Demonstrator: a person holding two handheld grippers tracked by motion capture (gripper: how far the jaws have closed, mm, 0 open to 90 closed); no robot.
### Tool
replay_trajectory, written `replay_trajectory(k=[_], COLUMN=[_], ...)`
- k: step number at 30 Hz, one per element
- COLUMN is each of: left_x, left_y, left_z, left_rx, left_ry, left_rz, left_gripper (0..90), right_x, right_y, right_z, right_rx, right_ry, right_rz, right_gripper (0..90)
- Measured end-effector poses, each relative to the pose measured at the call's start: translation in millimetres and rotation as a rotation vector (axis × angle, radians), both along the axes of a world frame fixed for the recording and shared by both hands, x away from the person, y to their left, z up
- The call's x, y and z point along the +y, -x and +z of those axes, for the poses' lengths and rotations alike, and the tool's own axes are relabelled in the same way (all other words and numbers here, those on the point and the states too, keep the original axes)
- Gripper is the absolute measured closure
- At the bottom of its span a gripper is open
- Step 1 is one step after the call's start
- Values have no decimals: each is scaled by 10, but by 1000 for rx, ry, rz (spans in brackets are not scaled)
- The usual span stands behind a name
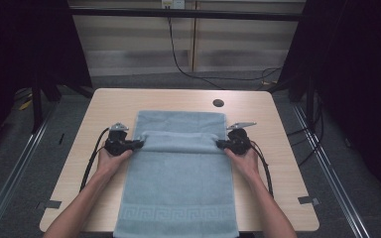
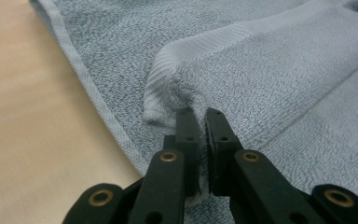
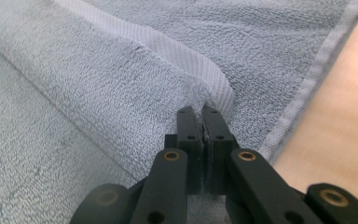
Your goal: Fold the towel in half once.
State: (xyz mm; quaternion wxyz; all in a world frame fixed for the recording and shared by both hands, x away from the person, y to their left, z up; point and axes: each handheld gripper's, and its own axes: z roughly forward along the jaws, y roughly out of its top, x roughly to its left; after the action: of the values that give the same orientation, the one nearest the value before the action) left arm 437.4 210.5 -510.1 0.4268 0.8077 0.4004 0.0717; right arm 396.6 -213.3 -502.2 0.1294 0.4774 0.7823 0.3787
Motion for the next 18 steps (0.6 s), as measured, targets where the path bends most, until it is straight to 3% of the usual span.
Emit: replay_trajectory(k=[1,2,3,5,7,8,11,15,16,17,18], left_x=[0,-24,-24,-23,27,64,126,167,167,190,204], left_y=[0,-121,-121,-193,-180,-164,-63,209,209,365,444], left_z=[0,0,0,20,122,207,544,969,969,1099,1136], left_rx=[0,-2,-2,0,-12,-23,-91,-185,-185,-213,-225], left_ry=[0,-10,-10,7,82,114,150,183,183,194,196], left_rz=[0,11,11,40,47,43,22,-15,-15,-40,-56], left_gripper=[855,855,855,855,855,855,853,853,852,852,851], right_x=[0,9,9,-1,-28,-50,-113,-170,-187,-199,-210], right_y=[0,-131,-131,-275,-304,-301,-213,-7,88,167,246], right_z=[0,-3,-3,-1,57,131,506,1023,1152,1226,1277], right_rx=[0,0,0,-5,-18,-39,-133,-247,-274,-290,-301], right_ry=[0,1,1,-13,-44,-61,-103,-147,-163,-171,-170], right_rz=[0,-34,-34,-78,-83,-73,-37,-1,16,27,34], right_gripper=[877,878,878,877,876,876,876,875,874,874,874])
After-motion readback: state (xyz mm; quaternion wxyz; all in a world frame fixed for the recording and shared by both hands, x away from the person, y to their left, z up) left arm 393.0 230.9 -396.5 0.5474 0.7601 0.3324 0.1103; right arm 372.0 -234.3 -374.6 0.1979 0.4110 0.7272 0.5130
